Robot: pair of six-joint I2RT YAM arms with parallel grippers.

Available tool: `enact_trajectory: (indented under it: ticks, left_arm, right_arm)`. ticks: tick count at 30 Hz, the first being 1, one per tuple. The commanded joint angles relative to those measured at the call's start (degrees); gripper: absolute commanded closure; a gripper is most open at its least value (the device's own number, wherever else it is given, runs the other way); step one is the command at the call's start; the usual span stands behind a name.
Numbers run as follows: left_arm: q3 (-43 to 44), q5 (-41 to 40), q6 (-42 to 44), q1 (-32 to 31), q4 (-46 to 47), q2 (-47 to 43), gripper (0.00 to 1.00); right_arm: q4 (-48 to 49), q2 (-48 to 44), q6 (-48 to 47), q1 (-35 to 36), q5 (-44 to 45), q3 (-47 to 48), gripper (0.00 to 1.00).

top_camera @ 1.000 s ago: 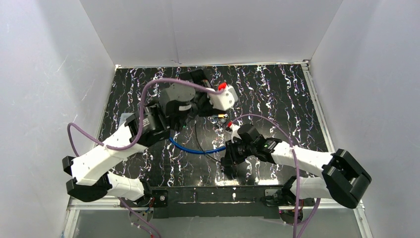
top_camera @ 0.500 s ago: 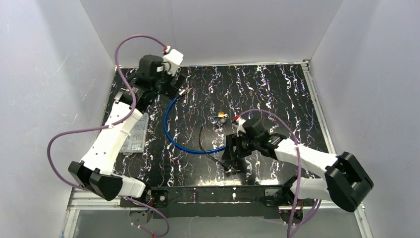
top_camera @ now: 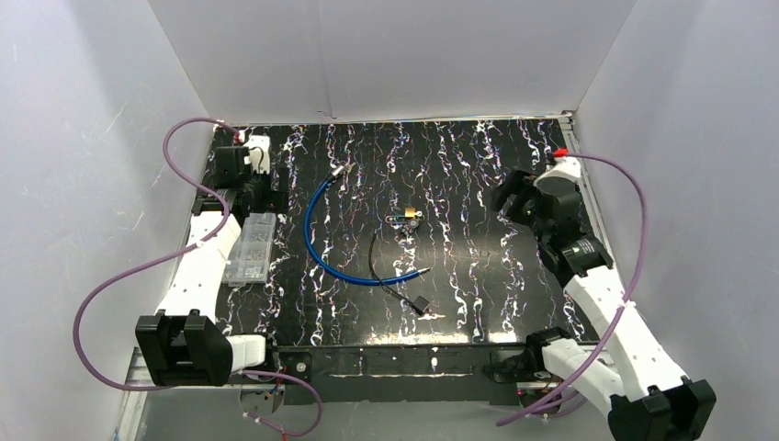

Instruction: Unlock with the key

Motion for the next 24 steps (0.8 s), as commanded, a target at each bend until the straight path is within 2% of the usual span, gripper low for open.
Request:
enact_trajectory:
  ticks: [1, 3, 7, 14, 19, 24]
  left_arm:
    - [-7.48, 4.03, -4.44, 2.05, 9.37, -3.78, 0.02]
    - [-12.26, 2.70, -5.30, 3.07, 13.62, -5.34, 0.02]
    - [-22.77, 2.58, -7.08, 3.16, 22.97, -8.14, 0.02]
    - [-37.37, 5.49, -11.08, 3.36, 43.20, -10.79, 0.02]
    - [-43.38, 6.65, -10.44, 3.37, 53.77, -9.19, 0.02]
    - [-46.71, 7.34, -8.28, 3.36, 66.20, -4.79, 0.02]
  right_arm:
    - [7.47, -0.55, -1.77, -3.84, 26.78, -6.26, 0.20]
    - [13.49, 1.62, -7.38, -4.82, 31.01, -8.57, 0.21]
    - [16.72, 7.03, -8.41, -10.17, 31.56, -10.64, 0.22]
    - [43.78, 10.76, -17.37, -13.28, 24.47, -23.40, 0.15]
    - [53.53, 17.41, -19.91, -13.36, 20.44, -26.11, 0.14]
    - [60.84, 21.97, -21.23, -13.38, 20.39, -27.89, 0.15]
